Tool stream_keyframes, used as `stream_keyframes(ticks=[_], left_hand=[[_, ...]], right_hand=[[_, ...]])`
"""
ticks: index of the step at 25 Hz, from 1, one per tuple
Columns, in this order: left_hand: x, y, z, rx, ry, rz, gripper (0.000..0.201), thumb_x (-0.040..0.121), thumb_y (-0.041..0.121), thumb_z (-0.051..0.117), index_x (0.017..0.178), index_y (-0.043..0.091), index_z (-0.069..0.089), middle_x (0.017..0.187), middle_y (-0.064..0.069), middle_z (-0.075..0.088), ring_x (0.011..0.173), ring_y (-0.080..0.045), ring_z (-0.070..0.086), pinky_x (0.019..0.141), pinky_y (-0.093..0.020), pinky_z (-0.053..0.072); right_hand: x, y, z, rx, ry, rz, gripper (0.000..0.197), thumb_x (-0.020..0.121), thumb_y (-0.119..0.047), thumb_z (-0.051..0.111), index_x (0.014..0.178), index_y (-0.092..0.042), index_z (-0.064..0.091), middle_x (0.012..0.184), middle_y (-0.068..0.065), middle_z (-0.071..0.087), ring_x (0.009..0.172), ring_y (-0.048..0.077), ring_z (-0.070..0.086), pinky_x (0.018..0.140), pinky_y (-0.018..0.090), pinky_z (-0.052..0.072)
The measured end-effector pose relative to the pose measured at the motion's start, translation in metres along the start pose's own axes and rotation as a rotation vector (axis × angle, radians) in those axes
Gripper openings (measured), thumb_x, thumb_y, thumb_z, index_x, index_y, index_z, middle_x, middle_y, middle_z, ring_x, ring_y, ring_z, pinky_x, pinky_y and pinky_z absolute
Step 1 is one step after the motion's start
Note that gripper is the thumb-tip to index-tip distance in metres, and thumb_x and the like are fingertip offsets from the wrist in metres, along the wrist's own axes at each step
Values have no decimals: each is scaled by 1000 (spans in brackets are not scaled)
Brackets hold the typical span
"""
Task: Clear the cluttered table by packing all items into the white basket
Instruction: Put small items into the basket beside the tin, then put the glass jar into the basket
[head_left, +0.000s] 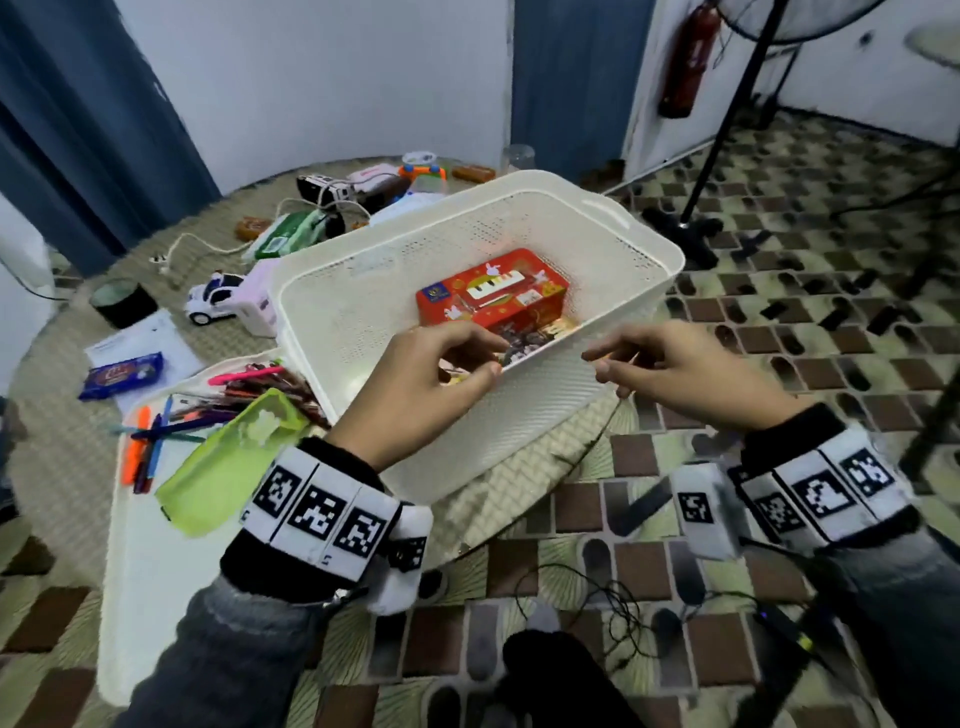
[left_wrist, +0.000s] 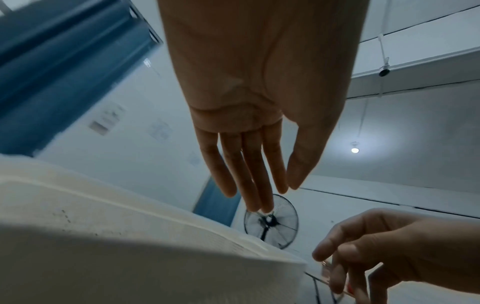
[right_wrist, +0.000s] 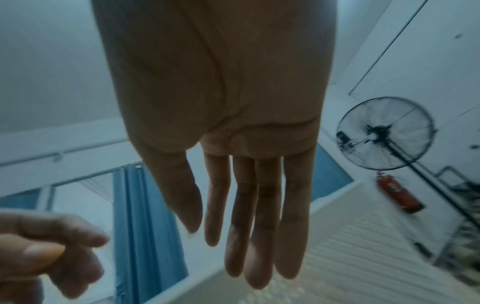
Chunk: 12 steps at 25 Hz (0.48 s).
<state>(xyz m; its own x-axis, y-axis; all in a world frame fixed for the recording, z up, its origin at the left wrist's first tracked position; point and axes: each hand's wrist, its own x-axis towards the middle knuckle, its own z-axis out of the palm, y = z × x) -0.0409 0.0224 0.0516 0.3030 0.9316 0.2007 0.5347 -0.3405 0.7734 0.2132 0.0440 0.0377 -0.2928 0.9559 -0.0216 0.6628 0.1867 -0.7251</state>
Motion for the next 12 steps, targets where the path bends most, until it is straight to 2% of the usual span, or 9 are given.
stream_keyframes(ticks=[2, 4, 6, 10, 12], left_hand=[[-1, 3, 25, -50, -79, 19, 17, 88, 11, 65, 103, 16, 70, 93, 11, 70, 86, 5, 62, 72, -15, 48], [0, 5, 52, -73, -172, 48, 17, 89, 13, 64, 104, 18, 70, 94, 9, 71, 88, 3, 63, 74, -20, 49], [4, 7, 78, -93, -253, 63, 16, 89, 14, 64, 103, 19, 70, 93, 7, 72, 87, 2, 64, 72, -18, 49], [18, 8, 127, -134, -383, 76, 17, 88, 11, 64, 102, 18, 70, 91, 2, 71, 83, -4, 64, 68, -11, 47], [29, 2, 147, -155, -417, 64, 18, 88, 10, 64, 102, 20, 69, 89, 3, 70, 83, -5, 63, 69, -11, 45]], right_hand=[[-30, 26, 6, -9, 14, 79, 14, 90, -21, 63, 103, -20, 69, 81, -1, 68, 67, 6, 62, 63, 16, 48], [-61, 49, 9, -9, 26, 167, 13, 91, -21, 63, 101, -20, 69, 76, -5, 66, 61, 0, 59, 59, 12, 44], [-87, 69, 9, 48, 25, 261, 13, 92, -20, 62, 102, -17, 68, 73, -7, 66, 61, -2, 58, 61, 16, 45], [-118, 115, 4, 101, 138, 377, 14, 91, -16, 62, 103, -16, 69, 77, -3, 66, 70, 11, 61, 68, 28, 50], [-121, 140, 0, 127, 207, 426, 16, 92, -15, 61, 107, -16, 68, 76, -2, 64, 68, 11, 59, 65, 25, 49]])
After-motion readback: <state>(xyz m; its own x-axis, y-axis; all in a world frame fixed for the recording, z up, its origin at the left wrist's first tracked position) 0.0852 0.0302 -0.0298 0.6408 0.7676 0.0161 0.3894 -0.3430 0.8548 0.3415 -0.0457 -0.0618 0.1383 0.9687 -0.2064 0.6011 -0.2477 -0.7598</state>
